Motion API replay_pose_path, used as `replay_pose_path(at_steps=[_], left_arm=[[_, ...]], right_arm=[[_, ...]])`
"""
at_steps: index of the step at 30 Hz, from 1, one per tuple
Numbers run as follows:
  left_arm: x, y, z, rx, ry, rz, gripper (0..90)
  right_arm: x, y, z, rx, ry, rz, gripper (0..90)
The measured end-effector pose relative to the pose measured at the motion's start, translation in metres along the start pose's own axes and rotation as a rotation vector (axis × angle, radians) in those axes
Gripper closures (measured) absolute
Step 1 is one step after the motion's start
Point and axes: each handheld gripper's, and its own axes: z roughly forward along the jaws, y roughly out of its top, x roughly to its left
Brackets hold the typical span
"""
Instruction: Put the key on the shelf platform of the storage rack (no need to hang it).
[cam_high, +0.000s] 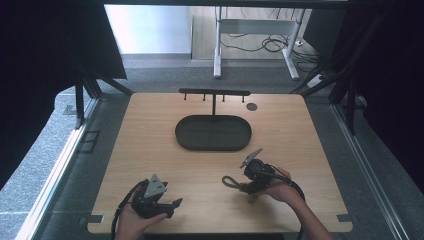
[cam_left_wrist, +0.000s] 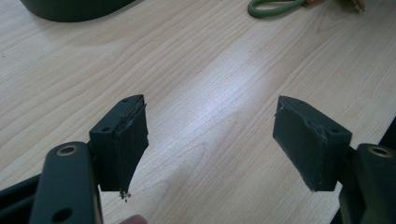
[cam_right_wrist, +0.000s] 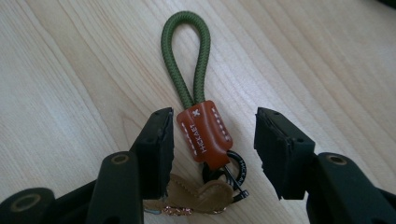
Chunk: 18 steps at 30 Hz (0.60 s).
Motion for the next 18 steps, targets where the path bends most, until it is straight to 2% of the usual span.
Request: replay_pose_path(at_steps=[11,18], left_arm=[[0.000,-0.001,0.001,0.004,0.000,-0.004,27.0],[0.001,-0.001,0.002,0.008,0.000,-0.005,27.0]], right_arm=[[0.002,-0.004,0.013,0.035,-0.004,-0.015,49.1],[0.002,-0.006,0.015,0.045,-0.004,-0.036,52.0]])
